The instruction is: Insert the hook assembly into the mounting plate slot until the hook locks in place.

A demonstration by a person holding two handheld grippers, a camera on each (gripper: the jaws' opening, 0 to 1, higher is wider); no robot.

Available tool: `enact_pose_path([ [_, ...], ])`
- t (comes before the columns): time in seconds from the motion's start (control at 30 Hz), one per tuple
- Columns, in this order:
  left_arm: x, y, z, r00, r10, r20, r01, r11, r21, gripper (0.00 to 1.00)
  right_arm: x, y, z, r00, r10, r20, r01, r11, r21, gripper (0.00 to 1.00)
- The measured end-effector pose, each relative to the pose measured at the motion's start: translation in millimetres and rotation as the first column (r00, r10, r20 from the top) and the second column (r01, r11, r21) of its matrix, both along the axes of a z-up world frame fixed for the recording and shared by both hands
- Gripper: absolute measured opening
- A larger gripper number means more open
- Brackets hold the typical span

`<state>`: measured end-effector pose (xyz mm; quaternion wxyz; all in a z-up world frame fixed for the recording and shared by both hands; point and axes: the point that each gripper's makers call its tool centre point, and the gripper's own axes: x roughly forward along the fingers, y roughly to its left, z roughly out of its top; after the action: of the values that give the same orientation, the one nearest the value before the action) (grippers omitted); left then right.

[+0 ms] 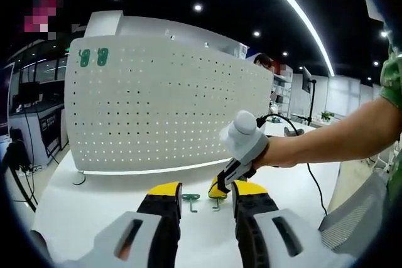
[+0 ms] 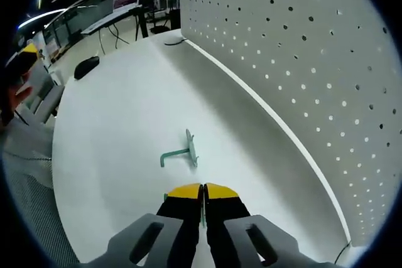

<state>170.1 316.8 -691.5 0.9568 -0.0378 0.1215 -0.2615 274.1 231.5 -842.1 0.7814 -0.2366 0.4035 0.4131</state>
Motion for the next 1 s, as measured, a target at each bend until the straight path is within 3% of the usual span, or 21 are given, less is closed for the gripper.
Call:
enact_pose_path([
  [1.0,-1.7,-4.2,-1.0,1.000,-0.015,-0.004,0.015,1.000,0.005,0.32,-0.2,3.4,22.2,0.999,-0.042,0.026,0.039,0.995,0.093,0.00],
])
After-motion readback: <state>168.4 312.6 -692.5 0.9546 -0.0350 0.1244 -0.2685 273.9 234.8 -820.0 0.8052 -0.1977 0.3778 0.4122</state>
